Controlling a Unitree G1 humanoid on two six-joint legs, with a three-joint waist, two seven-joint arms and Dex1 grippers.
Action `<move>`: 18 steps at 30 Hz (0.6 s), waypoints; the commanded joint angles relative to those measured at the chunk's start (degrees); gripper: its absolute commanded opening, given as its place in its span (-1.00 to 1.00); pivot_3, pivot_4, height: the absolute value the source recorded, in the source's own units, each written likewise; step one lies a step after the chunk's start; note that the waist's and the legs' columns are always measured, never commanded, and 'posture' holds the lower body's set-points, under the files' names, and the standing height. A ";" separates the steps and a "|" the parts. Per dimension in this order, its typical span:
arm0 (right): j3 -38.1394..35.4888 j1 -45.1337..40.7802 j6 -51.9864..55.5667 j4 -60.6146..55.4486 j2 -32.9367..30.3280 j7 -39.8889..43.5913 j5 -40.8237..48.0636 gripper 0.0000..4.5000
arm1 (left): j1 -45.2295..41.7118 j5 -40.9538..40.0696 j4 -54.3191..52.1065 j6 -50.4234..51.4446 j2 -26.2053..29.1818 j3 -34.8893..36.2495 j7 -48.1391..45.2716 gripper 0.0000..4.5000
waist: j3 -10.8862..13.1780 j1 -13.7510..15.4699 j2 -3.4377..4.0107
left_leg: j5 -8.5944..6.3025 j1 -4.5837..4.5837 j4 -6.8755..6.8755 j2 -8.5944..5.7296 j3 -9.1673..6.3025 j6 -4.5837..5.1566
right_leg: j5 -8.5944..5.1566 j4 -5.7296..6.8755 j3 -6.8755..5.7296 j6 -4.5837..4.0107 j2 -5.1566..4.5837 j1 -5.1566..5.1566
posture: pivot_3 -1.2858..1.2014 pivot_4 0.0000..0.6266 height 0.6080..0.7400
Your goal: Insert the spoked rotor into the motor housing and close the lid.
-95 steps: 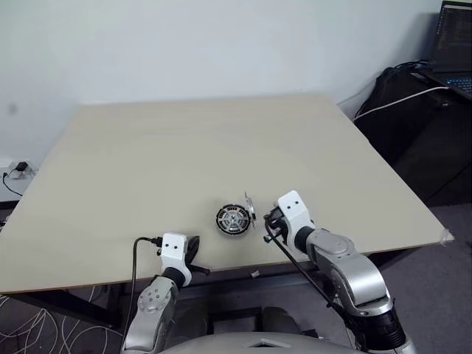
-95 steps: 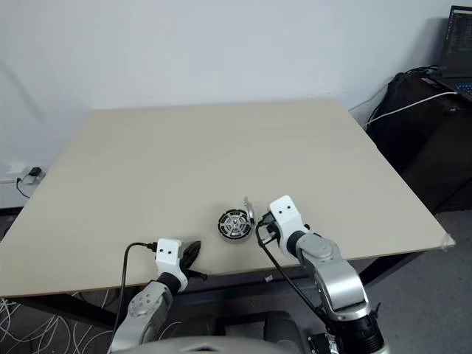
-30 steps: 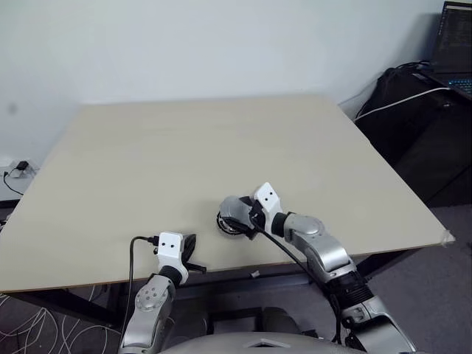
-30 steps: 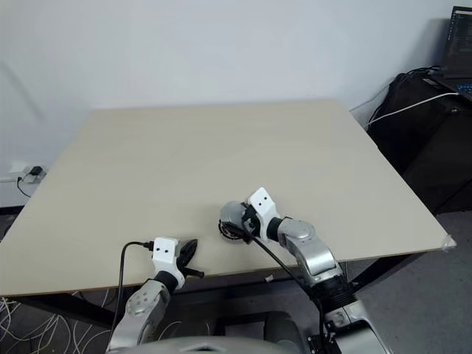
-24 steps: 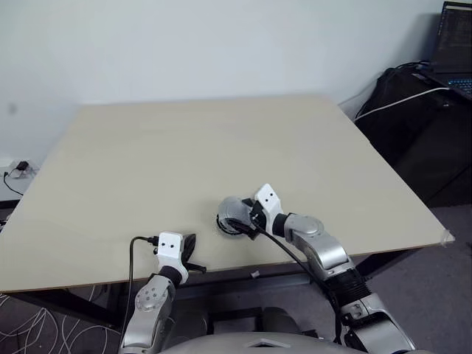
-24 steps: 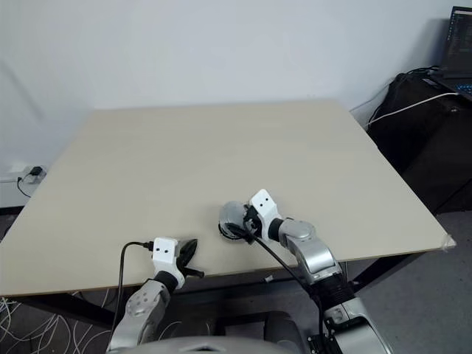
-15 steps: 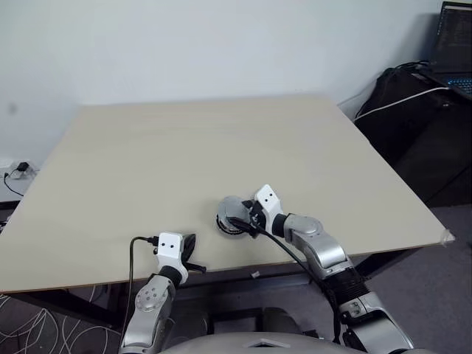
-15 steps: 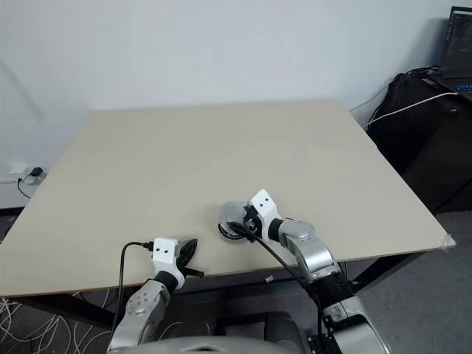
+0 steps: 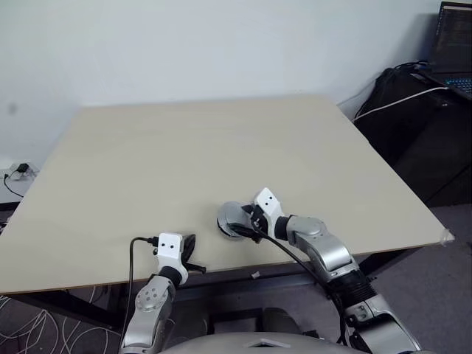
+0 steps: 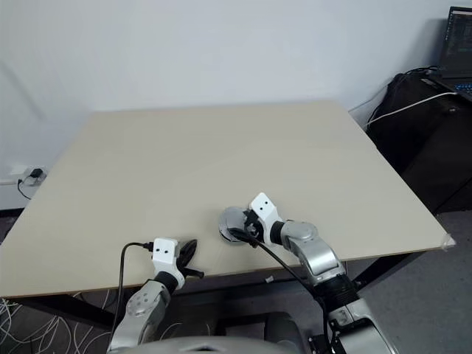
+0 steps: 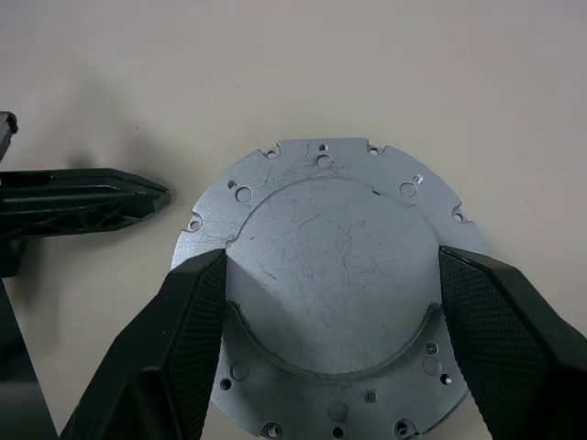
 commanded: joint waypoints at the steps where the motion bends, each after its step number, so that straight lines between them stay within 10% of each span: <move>1: 0.83 -1.80 0.09 1.31 0.85 -0.38 -1.29 0.43 | -0.05 -0.17 -3.41 0.20 -0.22 -0.50 0.30 -1.00 | -0.01 -0.01 -0.01 | 0.00 0.00 0.00 0.00 0.00 0.01 | 0.00 0.00 0.00 0.00 0.00 0.00 | 0.03 -1.00 1.00; 18: 4.64 -4.77 2.67 5.29 1.48 -0.30 -6.97 0.43 | 1.09 0.08 -6.31 1.70 -0.32 -1.22 1.42 -1.00 | -0.15 -0.16 -0.06 | -0.11 0.40 0.01 0.03 0.02 -0.19 | 0.02 0.02 0.06 0.02 0.03 0.35 | 0.03 -1.00 1.00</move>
